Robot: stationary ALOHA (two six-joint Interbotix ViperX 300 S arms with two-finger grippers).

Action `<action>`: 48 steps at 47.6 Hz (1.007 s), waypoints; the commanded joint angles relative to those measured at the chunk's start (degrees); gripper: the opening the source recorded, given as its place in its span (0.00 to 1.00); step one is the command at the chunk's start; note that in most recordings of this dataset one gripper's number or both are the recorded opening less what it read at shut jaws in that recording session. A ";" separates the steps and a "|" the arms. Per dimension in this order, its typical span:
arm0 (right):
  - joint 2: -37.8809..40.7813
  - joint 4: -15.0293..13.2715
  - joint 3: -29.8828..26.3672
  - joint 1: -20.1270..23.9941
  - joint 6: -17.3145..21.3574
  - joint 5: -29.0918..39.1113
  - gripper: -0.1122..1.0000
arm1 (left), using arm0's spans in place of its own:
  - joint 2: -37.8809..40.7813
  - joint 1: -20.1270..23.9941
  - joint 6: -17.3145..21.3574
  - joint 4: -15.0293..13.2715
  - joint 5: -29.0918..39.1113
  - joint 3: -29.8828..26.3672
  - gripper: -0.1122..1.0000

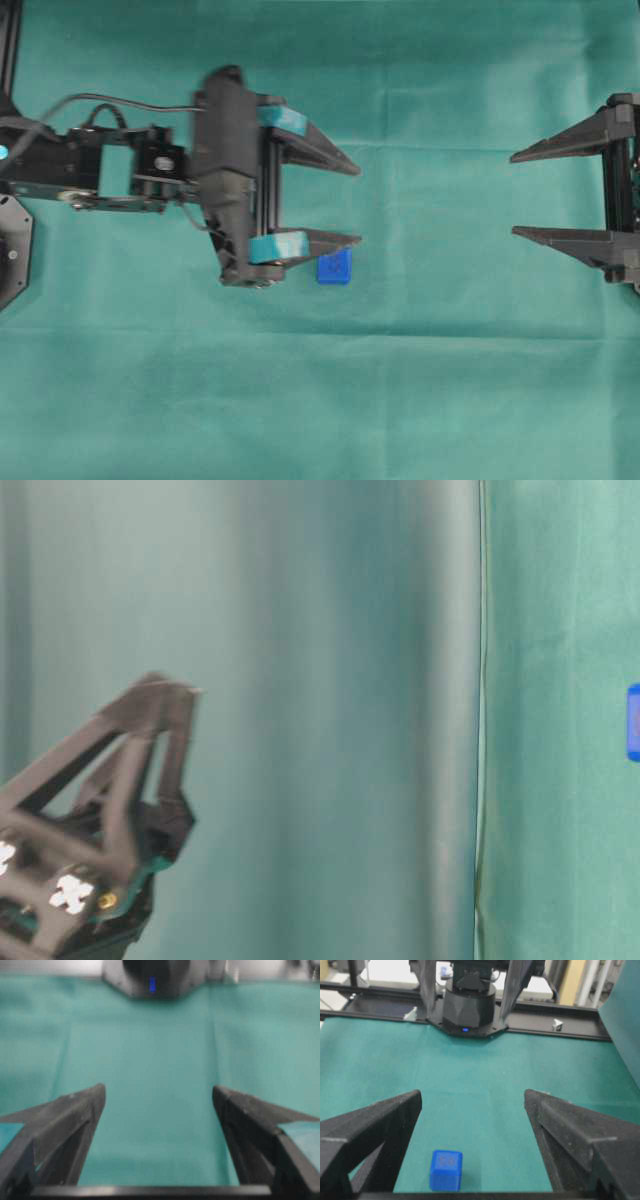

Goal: Handover the blue block to the right arm after grasping it with the left arm, then place it in the designated position.
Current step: 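Move the open left gripper over the blue cube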

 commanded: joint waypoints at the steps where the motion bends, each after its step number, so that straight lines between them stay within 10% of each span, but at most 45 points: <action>1: 0.35 -0.09 -1.32 -0.18 0.00 -0.62 0.95 | 1.41 0.09 -0.35 0.00 8.96 -5.45 1.00; 20: 0.35 0.18 -1.32 -0.18 0.18 -0.35 0.95 | 9.58 -0.18 -0.26 0.00 36.12 -19.07 1.00; 48: 0.53 0.09 -1.32 -0.18 0.09 -0.26 0.95 | 10.28 -0.18 -0.18 0.09 37.09 -20.21 1.00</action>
